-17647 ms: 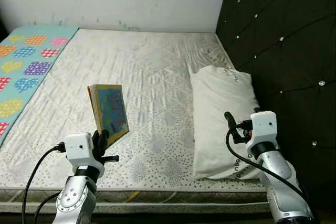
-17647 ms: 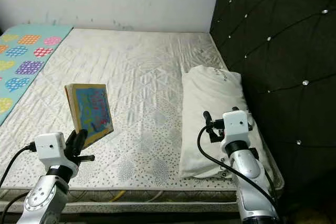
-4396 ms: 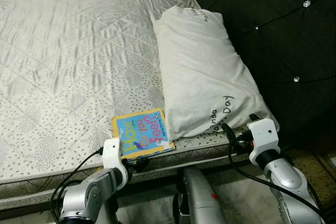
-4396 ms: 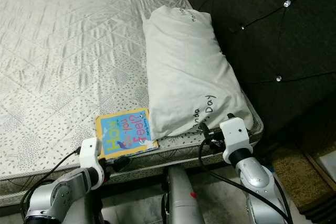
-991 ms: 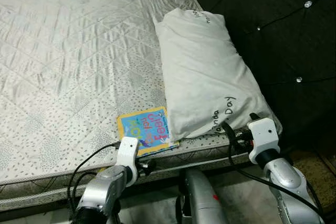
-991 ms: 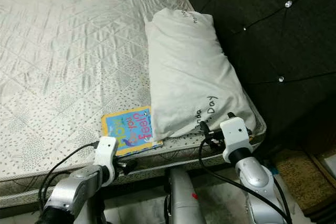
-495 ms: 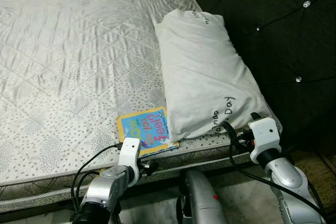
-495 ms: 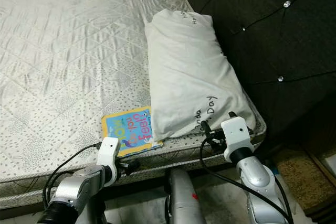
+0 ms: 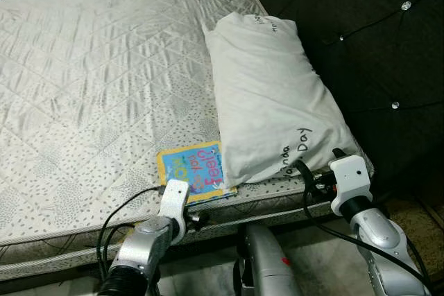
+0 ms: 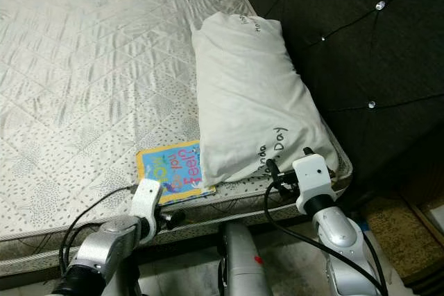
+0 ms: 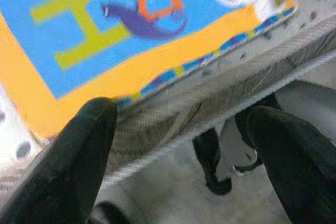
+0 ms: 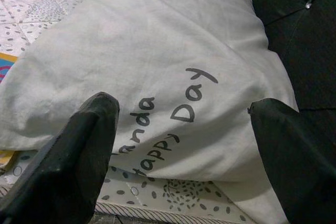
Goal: Clean up the room
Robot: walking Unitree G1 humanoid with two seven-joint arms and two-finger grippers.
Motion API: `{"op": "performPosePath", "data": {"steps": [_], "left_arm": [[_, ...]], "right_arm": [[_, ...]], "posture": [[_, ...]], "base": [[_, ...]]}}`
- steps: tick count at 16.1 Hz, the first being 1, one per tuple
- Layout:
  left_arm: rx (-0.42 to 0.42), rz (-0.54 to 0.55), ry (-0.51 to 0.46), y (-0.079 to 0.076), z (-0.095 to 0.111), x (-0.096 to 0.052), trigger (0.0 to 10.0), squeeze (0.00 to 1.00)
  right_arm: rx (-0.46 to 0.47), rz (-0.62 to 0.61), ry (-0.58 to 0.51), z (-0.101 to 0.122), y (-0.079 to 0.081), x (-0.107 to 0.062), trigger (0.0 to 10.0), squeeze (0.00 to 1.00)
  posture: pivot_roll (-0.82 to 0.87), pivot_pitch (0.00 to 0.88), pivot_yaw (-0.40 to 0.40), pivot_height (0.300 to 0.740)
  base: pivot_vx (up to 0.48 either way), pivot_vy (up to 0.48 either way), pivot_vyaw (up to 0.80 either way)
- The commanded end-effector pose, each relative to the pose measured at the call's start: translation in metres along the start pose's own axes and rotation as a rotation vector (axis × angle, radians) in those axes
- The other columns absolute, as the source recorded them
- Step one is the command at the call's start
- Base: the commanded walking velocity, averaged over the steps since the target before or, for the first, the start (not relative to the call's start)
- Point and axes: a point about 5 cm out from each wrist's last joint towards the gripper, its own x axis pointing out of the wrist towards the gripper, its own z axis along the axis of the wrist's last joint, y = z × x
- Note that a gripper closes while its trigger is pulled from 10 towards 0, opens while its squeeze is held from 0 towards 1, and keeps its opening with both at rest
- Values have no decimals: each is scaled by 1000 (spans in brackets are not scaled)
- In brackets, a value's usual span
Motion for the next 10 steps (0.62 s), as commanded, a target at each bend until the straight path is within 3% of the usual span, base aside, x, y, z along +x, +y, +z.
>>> {"op": "performPosePath", "data": {"steps": [1,10], "left_arm": [[12,-1,19,-2,-6,-2,10000,0],[-17,-13,61,-7,-15,-2,10000,0]], "right_arm": [[-6,-13,7,-2,-5,-2,10000,0],[-8,-15,6,-1,-5,-1,10000,0]], "posture": [[-233,144,-39,600],[-236,147,-38,600]], "base": [[0,0,0],[0,0,0]]}}
